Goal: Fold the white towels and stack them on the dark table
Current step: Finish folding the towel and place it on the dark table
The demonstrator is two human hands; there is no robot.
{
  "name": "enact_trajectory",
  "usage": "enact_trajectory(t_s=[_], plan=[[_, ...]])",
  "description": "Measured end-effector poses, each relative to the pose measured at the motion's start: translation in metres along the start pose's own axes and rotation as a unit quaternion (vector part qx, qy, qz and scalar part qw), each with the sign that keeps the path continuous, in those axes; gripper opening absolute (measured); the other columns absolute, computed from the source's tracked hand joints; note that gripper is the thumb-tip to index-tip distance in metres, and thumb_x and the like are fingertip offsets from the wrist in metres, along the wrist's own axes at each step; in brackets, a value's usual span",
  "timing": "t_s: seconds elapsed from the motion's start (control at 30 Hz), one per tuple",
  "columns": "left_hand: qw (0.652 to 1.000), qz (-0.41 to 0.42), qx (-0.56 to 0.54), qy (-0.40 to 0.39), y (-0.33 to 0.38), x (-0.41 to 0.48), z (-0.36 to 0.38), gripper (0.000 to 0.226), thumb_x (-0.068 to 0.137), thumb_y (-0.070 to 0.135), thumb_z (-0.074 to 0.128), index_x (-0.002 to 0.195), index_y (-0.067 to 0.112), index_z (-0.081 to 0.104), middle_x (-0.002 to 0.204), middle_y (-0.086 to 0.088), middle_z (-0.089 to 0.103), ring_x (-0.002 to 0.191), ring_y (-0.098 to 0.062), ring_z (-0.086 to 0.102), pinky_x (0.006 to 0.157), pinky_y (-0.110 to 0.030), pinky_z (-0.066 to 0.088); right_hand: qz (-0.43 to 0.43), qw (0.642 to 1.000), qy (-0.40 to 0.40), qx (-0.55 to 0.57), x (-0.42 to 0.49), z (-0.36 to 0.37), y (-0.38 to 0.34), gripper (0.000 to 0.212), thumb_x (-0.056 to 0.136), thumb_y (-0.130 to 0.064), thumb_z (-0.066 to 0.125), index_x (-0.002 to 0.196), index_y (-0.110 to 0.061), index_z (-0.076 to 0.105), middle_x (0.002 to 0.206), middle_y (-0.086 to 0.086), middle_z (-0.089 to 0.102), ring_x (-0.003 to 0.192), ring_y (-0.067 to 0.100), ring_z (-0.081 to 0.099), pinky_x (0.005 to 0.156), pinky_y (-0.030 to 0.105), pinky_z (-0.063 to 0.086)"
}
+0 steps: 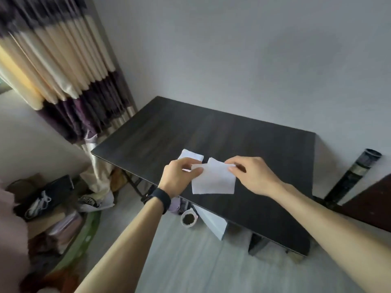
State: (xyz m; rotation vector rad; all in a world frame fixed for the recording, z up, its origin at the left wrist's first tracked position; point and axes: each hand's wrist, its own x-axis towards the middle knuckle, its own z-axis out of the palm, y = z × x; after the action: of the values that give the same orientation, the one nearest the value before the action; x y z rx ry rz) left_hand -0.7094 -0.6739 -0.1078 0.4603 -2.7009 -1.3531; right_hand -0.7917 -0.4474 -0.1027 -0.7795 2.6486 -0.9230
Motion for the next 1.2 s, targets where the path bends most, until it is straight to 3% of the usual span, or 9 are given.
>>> enact_trajectory(t_s=[0.13, 0.27, 0.4, 0.5, 0.73, 0.87, 1.2], plan=[[0.996, -0.052, -0.007, -0.067, -0.054, 0.046, 0.012, 0.021, 0.083, 0.045, 0.073, 0.103, 0.038, 0.074, 0.092, 0.012, 0.071, 0.088, -0.004, 0.064, 0.07, -0.007, 0.044, 0.069, 0.997, -0.035, 0.008, 0.035, 0.047, 0.021, 0.036, 0.101, -0.033, 0.051, 0.135, -0.025, 0.06, 0.132, -0.006, 0.062, 0.118, 0.01, 0.059, 0.096, 0.022, 0.046], [0.991, -0.076, -0.015, -0.109, -0.091, 0.101, 0.022, 0.022, 0.084, 0.044, 0.072, 0.105, 0.039, 0.074, 0.092, 0.016, 0.068, 0.088, -0.004, 0.064, 0.071, -0.018, 0.052, 0.117, 0.992, -0.046, 0.015, 0.081, 0.08, 0.044, 0.034, 0.101, -0.034, 0.052, 0.132, -0.026, 0.062, 0.124, -0.005, 0.066, 0.108, 0.011, 0.062, 0.092, 0.024, 0.05], [0.986, -0.079, -0.003, -0.15, -0.11, 0.156, 0.036, 0.017, 0.086, 0.04, 0.072, 0.102, 0.038, 0.073, 0.09, 0.018, 0.068, 0.086, -0.001, 0.062, 0.066, -0.015, 0.047, 0.155, 0.987, -0.029, 0.031, 0.127, 0.099, 0.069, 0.03, 0.1, -0.032, 0.052, 0.126, -0.026, 0.065, 0.105, -0.008, 0.069, 0.089, 0.007, 0.063, 0.079, 0.021, 0.052], [0.981, -0.075, 0.004, -0.18, -0.12, 0.193, 0.054, 0.015, 0.086, 0.04, 0.07, 0.101, 0.038, 0.072, 0.093, 0.016, 0.068, 0.085, -0.004, 0.063, 0.07, -0.017, 0.049, 0.181, 0.983, -0.016, 0.037, 0.15, 0.108, 0.089, 0.028, 0.1, -0.029, 0.053, 0.125, -0.023, 0.065, 0.108, -0.009, 0.068, 0.09, 0.005, 0.062, 0.073, 0.012, 0.044], [0.956, -0.077, 0.024, -0.282, -0.143, 0.252, 0.1, 0.021, 0.089, 0.044, 0.066, 0.107, 0.034, 0.068, 0.101, 0.006, 0.065, 0.083, -0.005, 0.063, 0.065, -0.012, 0.045, 0.269, 0.96, 0.01, 0.078, 0.171, 0.128, 0.131, 0.022, 0.1, -0.029, 0.051, 0.112, -0.022, 0.068, 0.097, -0.013, 0.067, 0.084, 0.0, 0.061, 0.068, 0.014, 0.043], [0.955, -0.076, 0.022, -0.286, -0.156, 0.292, 0.124, 0.019, 0.091, 0.039, 0.066, 0.108, 0.033, 0.067, 0.1, 0.004, 0.062, 0.077, -0.006, 0.059, 0.056, -0.009, 0.042, 0.308, 0.946, 0.032, 0.092, 0.193, 0.148, 0.153, 0.022, 0.1, -0.03, 0.052, 0.118, -0.025, 0.063, 0.098, -0.016, 0.064, 0.088, 0.001, 0.061, 0.074, 0.018, 0.049], [0.953, -0.051, 0.07, -0.292, -0.184, 0.334, 0.165, 0.018, 0.094, 0.038, 0.06, 0.11, 0.033, 0.067, 0.094, 0.01, 0.062, 0.086, -0.011, 0.062, 0.076, -0.023, 0.053, 0.348, 0.933, 0.069, 0.056, 0.23, 0.188, 0.193, 0.019, 0.1, -0.024, 0.051, 0.117, -0.021, 0.061, 0.105, -0.007, 0.063, 0.089, 0.007, 0.059, 0.073, 0.017, 0.044]])
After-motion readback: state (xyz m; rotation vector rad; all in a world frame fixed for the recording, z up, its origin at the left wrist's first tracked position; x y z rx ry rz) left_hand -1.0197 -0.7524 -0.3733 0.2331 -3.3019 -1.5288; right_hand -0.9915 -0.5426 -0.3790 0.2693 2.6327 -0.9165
